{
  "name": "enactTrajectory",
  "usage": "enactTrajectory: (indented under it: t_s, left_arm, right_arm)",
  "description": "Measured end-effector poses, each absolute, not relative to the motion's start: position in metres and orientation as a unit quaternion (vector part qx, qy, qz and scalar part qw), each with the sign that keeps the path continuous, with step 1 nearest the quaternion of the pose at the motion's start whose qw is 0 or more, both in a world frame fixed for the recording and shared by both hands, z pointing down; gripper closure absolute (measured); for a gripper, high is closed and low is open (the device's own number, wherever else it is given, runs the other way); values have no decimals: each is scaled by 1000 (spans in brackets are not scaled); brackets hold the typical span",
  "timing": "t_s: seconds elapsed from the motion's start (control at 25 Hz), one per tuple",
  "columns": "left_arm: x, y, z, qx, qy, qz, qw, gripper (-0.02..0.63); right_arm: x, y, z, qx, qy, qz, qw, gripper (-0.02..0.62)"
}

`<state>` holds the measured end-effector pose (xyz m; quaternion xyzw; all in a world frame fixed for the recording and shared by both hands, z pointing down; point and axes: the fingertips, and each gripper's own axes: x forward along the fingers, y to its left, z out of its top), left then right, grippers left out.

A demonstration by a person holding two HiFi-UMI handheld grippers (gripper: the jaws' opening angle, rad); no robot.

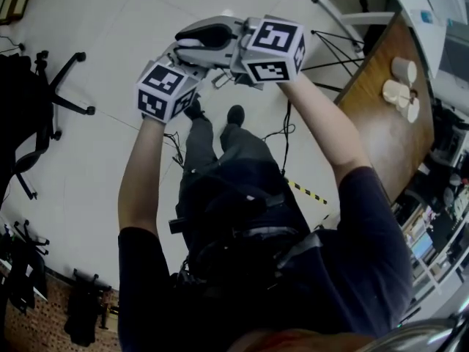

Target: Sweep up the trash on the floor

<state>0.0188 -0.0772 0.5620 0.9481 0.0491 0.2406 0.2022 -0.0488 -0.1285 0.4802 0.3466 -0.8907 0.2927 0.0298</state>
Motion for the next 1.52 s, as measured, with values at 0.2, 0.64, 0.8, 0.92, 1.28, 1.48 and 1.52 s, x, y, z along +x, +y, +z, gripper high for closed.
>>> enactTrajectory:
  t_s: [0.2, 0.64, 0.8, 0.92, 1.28, 1.48, 1.52]
  left_arm:
    - [9, -109, 572, 959, 1, 242, 146, 523]
    - [-27, -189, 598, 953, -85, 268, 117, 515]
    - [-39, -202, 600, 953, -88, 270, 103, 513]
    - [-43, -213, 599, 955, -86, 272, 79, 505]
    - [-40, -235, 589, 956, -69, 281, 43, 502]
    - [-30, -238, 579, 957, -49, 283, 23, 502]
    - [-28, -237, 578, 958, -44, 284, 19, 502]
  right_arm:
    - [-53, -160, 491, 348, -888, 299, 13, 485]
    - [-90, -235, 513, 337, -902, 270, -13, 486]
    - [-103, -249, 515, 336, -903, 266, -11, 486]
    - [-108, -260, 513, 346, -902, 257, -13, 486]
    - [-99, -283, 500, 410, -885, 220, -23, 492]
    - [-85, -287, 488, 453, -868, 200, -30, 494]
    - [-83, -287, 486, 462, -864, 196, -30, 495]
